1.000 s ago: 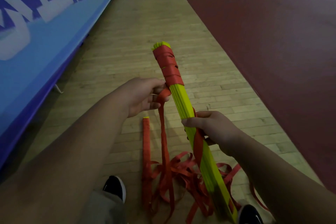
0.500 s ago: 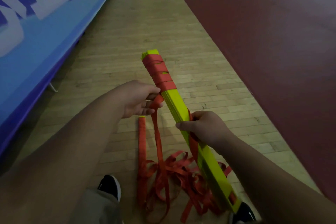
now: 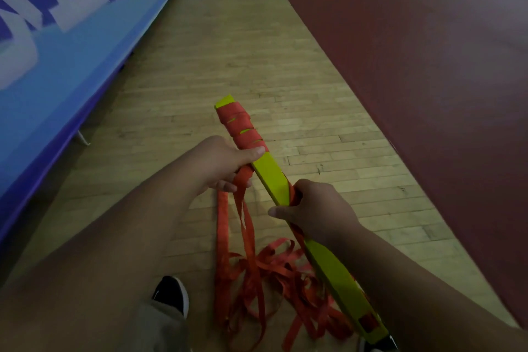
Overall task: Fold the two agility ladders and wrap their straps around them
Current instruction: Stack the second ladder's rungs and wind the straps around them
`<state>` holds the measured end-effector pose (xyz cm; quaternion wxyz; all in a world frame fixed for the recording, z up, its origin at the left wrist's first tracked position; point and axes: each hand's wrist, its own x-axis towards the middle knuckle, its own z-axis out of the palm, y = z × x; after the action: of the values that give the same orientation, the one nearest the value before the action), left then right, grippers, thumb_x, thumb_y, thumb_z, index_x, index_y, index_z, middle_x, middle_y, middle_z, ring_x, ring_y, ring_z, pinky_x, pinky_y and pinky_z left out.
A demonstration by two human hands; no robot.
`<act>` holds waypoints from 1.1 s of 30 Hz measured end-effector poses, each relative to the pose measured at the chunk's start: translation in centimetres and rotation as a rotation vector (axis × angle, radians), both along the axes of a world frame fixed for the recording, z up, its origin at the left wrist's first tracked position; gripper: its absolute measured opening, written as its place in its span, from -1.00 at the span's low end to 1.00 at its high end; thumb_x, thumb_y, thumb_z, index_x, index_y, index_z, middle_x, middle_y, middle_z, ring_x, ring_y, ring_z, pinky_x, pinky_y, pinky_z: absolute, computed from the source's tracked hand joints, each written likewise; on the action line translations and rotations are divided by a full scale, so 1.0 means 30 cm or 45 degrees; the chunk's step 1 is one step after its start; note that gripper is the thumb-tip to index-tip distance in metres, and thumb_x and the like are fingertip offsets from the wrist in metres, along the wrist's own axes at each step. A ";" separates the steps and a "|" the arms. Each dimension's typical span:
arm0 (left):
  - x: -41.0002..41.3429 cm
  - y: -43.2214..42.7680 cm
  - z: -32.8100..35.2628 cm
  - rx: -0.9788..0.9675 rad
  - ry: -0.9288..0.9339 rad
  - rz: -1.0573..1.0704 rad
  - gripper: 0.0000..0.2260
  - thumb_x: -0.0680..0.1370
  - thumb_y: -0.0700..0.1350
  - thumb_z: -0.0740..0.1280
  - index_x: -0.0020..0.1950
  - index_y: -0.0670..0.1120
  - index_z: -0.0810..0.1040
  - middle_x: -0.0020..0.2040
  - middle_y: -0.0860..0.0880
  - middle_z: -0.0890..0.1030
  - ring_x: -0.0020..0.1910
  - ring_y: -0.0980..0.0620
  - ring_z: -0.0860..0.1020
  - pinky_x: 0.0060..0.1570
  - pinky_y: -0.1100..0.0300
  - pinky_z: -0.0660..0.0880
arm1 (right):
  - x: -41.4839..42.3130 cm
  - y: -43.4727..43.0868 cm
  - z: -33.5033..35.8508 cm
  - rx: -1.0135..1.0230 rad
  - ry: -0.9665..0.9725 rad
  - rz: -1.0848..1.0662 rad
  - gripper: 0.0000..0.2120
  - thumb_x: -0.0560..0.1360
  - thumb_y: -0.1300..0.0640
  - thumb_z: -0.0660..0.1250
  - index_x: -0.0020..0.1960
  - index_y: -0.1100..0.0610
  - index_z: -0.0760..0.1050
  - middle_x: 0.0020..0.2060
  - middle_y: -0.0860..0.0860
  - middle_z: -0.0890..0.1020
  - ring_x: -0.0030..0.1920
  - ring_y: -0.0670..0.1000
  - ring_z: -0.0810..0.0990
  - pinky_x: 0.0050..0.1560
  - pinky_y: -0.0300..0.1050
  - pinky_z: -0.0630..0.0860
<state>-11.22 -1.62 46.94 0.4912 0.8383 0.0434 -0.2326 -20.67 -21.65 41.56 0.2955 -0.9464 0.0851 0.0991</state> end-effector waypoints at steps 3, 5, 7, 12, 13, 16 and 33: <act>-0.007 -0.019 -0.009 0.077 -0.032 0.034 -0.51 0.59 0.29 0.47 0.11 -0.16 0.72 -0.19 -0.15 0.79 -0.22 -0.03 0.79 -0.31 0.14 0.62 | -0.007 0.007 0.002 -0.064 -0.021 0.038 -0.53 0.44 -0.39 0.58 -0.09 -0.05 0.48 -0.19 -0.08 0.62 -0.19 -0.03 0.62 -0.24 -0.01 0.53; -0.009 -0.030 -0.010 0.117 -0.064 0.049 -0.49 0.58 0.30 0.48 0.10 -0.16 0.71 -0.16 -0.13 0.78 -0.23 -0.04 0.79 -0.31 0.13 0.63 | -0.010 0.013 -0.003 -0.102 -0.032 0.061 -0.52 0.44 -0.39 0.57 -0.08 -0.06 0.45 -0.18 -0.08 0.60 -0.19 -0.03 0.60 -0.23 0.00 0.52; -0.008 -0.033 -0.008 0.156 -0.068 0.057 -0.49 0.57 0.32 0.48 0.08 -0.15 0.70 -0.15 -0.12 0.79 -0.23 -0.04 0.80 -0.26 0.10 0.65 | -0.013 0.019 -0.007 -0.124 -0.041 0.067 -0.53 0.44 -0.39 0.56 -0.07 -0.08 0.44 -0.17 -0.09 0.60 -0.19 -0.04 0.60 -0.20 0.02 0.56; -0.003 -0.039 -0.011 0.152 -0.022 0.068 -0.52 0.56 0.31 0.50 0.09 -0.12 0.71 -0.20 -0.10 0.79 -0.24 -0.04 0.80 -0.30 0.12 0.60 | -0.018 0.032 0.001 -0.167 -0.041 0.096 -0.55 0.46 -0.38 0.55 -0.06 -0.09 0.42 -0.16 -0.11 0.59 -0.17 -0.04 0.60 -0.13 0.05 0.64; -0.003 -0.043 -0.010 0.149 -0.029 0.077 -0.55 0.56 0.29 0.50 0.08 -0.11 0.71 -0.21 -0.10 0.79 -0.23 -0.05 0.80 -0.29 0.13 0.59 | -0.019 0.033 0.003 -0.161 -0.037 0.094 -0.56 0.47 -0.37 0.55 -0.06 -0.10 0.42 -0.16 -0.11 0.59 -0.17 -0.05 0.60 -0.13 0.06 0.65; -0.003 -0.049 0.008 0.107 -0.112 0.120 -0.62 0.55 0.21 0.51 0.01 -0.12 0.73 -0.27 -0.10 0.77 -0.24 -0.05 0.79 -0.26 0.11 0.57 | -0.016 0.038 0.011 -0.097 -0.026 0.061 -0.57 0.46 -0.35 0.56 -0.03 -0.09 0.44 -0.15 -0.11 0.61 -0.16 -0.04 0.62 -0.11 0.08 0.67; 0.055 0.030 0.090 -0.387 -0.178 0.034 -0.75 0.66 0.00 0.43 0.10 -0.18 0.74 -0.04 -0.18 0.78 -0.13 -0.08 0.75 -0.13 0.07 0.61 | 0.004 -0.039 0.119 0.761 0.314 0.002 -0.52 0.57 -0.28 0.49 0.30 0.02 0.56 0.03 -0.07 0.82 0.03 -0.02 0.81 0.33 0.22 0.65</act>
<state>-9.57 -0.71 49.64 0.6171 0.7679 -0.0153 -0.1711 -20.55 -22.82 45.13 0.5476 -0.7988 0.0865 0.2337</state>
